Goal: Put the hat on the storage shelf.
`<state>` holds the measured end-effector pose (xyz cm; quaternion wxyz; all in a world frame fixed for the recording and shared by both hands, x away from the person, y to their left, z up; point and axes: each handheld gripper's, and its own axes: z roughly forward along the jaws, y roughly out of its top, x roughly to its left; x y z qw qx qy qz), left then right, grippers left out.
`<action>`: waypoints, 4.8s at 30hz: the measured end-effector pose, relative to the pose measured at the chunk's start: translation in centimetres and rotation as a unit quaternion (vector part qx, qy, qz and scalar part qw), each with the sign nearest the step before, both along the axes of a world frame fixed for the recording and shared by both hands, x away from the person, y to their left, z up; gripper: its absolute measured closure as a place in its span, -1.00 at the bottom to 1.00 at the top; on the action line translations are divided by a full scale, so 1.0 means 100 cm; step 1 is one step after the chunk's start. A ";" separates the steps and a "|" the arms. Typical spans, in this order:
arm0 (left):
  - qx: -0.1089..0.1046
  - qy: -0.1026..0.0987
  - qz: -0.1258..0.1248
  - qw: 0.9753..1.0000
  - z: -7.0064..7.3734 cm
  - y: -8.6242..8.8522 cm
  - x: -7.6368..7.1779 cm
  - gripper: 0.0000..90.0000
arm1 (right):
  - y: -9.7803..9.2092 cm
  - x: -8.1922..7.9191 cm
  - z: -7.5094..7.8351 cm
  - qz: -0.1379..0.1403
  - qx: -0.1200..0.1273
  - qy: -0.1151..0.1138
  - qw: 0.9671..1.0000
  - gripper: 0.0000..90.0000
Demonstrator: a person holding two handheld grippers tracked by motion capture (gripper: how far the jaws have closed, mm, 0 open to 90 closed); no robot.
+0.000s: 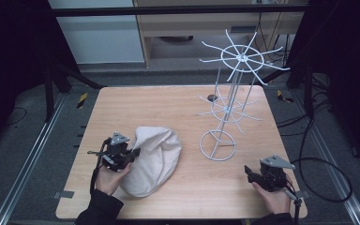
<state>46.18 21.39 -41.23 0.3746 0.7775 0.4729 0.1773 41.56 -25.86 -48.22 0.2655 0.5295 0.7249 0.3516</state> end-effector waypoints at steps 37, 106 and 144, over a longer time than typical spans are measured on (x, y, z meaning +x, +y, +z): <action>-0.120 -0.176 0.001 0.977 0.077 0.031 -0.053 0.97 | 0.002 0.000 -0.001 0.009 -0.007 -0.011 1.000 -0.26; -0.336 -0.337 -0.028 0.879 0.171 -0.012 -0.039 0.97 | 0.001 0.000 -0.002 0.014 -0.006 -0.019 1.000 -0.26; -0.299 -0.276 -0.057 0.912 0.146 -0.051 0.010 0.96 | 0.002 0.000 -0.003 0.017 -0.008 -0.017 1.000 -0.26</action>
